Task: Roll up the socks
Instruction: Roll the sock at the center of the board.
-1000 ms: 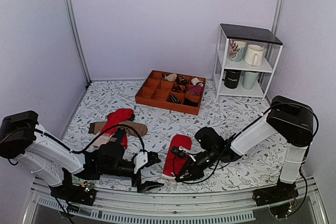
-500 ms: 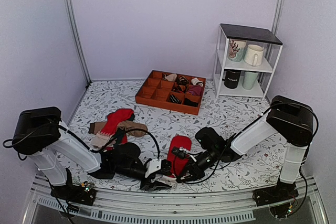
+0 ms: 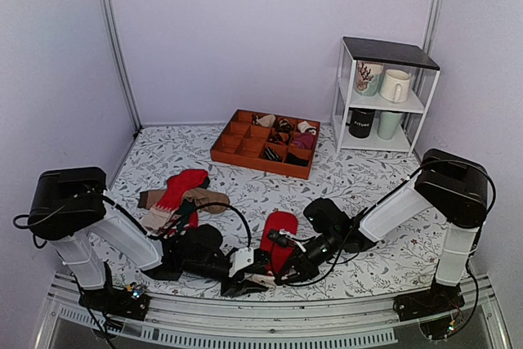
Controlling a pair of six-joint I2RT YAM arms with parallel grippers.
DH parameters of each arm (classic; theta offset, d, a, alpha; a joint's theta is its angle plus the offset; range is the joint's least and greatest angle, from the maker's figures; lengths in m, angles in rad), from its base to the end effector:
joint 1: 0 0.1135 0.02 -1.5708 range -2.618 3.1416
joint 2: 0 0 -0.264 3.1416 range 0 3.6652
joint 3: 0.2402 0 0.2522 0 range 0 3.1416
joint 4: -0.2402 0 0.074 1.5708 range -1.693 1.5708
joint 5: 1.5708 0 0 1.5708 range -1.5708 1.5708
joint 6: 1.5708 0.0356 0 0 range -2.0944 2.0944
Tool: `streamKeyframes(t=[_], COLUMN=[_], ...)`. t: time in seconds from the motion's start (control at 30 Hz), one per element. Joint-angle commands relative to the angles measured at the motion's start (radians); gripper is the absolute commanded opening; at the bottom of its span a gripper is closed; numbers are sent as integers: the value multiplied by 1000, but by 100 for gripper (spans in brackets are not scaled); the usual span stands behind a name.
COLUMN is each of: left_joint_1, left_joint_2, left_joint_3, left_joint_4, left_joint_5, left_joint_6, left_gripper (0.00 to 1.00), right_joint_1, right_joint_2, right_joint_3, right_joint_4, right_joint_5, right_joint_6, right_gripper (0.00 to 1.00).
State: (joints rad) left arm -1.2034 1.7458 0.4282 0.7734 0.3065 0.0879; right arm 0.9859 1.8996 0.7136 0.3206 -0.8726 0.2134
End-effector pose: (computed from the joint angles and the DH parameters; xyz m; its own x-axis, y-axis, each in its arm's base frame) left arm 0.0897 -0.2631 0.0955 -0.0990 0.4902 -0.8660 0.9950 0.0587 -0.0805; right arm 0.1515 0.2782 0.0851 -0.5824 -0.6329 -0.5101 -0.7028 0.0766 0.7073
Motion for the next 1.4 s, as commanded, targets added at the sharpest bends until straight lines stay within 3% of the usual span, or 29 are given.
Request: streamKeyframes(t=[0.0, 0.17, 0.23, 0.43, 0.57, 0.67, 0.83, 0.97, 1.1, 1.37], left_joint_1=[4, 2, 3, 4, 5, 6, 18, 31, 44, 46], left_joint_2=[48, 65, 68, 83, 100, 132, 187, 201, 211, 228], left_joint_3=[5, 7, 12, 17, 4, 7, 14, -4, -25, -16], left_joint_4=[-58, -63, -78, -142, -179, -216, -277, -295, -287, -295], left_joint_5=[-22, 11, 28, 59, 72, 86, 119, 129, 135, 153], left_joint_6=[-17, -32, -42, -150, -283, -354, -426, -487, -532, -535], left_gripper=[37, 22, 0, 0, 0, 0, 0, 0, 0, 0], right_joint_1=[0, -3, -4, -11, -14, -15, -12, 72, 188, 291], right_joint_2=[70, 70, 70, 47, 8, -83, -317, -495, -501, -390], right_joint_3=[-50, -48, -47, -37, -32, -42, -147, -307, -327, -295], right_joint_4=[-222, -231, -232, -240, -220, -182, -11, 173, 187, 164], right_joint_5=[78, 71, 72, 80, 112, 205, 323, 482, 640, 731], right_joint_6=[-8, -12, -14, -27, -42, -52, -130, -344, -444, -491], right_gripper=[11, 11, 11, 12, 19, 32, 37, 44, 43, 42])
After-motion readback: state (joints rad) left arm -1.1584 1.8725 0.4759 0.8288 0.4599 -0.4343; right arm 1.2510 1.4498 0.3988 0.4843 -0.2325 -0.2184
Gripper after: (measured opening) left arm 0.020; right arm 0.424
